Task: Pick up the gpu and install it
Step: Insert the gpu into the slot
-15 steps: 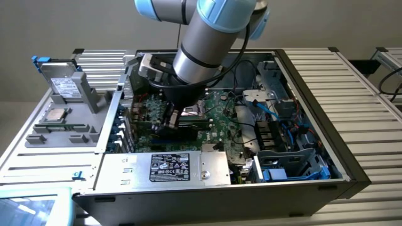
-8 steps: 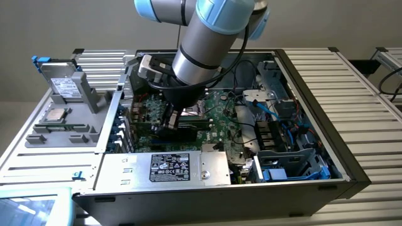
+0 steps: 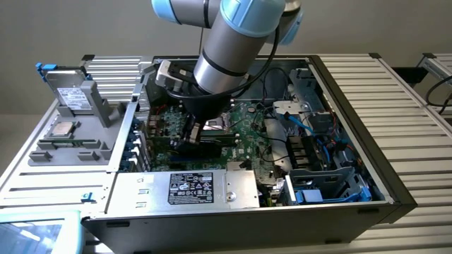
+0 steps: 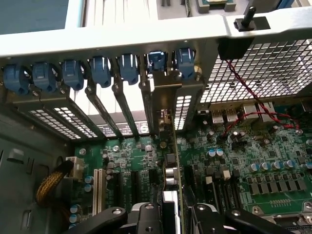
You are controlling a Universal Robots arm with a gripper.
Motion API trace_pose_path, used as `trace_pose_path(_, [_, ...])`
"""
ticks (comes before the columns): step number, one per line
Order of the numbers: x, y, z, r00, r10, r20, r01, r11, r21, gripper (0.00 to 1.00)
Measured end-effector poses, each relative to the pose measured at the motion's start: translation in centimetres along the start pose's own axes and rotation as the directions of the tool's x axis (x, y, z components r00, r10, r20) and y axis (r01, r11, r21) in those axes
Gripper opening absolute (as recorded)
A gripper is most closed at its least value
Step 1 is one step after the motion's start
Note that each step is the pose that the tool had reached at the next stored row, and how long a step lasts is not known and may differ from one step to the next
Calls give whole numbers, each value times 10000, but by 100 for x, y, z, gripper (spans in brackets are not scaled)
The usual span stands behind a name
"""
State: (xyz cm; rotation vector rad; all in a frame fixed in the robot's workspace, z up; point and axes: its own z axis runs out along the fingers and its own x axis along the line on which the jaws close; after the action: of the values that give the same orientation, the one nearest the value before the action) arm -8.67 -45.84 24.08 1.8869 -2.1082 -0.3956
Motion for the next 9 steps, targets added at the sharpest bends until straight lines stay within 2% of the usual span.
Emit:
trace_pose_path(2, [-1, 0, 1, 9999, -103, -39, 103, 9999, 3, 28])
trace_pose_path(5, [-1, 0, 2, 9992, -373, -152, 373, 9993, 8, 28])
trace_pose_path(9, [-2, 0, 1, 9978, -607, -252, 607, 9982, 11, 28])
